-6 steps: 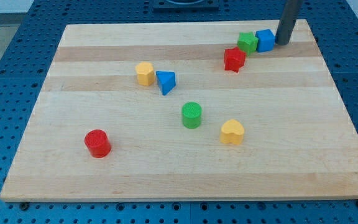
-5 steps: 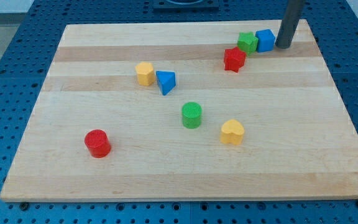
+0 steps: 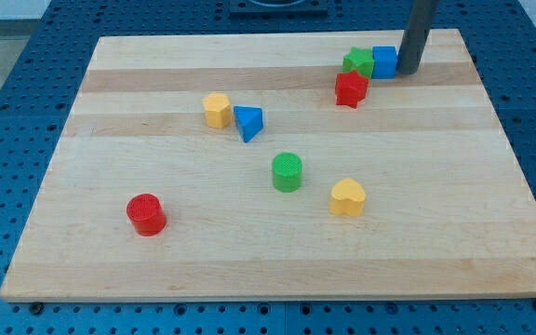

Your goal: Slightly push blue cube along with green star to the left

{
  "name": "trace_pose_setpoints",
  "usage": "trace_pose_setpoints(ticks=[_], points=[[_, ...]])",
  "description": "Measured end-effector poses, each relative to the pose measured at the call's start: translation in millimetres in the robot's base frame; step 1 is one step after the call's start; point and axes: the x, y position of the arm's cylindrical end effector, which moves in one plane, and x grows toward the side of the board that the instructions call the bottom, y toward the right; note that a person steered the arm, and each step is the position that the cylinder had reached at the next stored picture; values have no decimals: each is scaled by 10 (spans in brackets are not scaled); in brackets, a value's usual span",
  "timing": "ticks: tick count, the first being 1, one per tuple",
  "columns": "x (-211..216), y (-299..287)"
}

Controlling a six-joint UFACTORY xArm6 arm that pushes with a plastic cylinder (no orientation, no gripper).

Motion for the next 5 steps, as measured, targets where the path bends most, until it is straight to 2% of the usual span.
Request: trace_pose_setpoints(ticks=[4, 5], points=[[107, 51], [9, 73]])
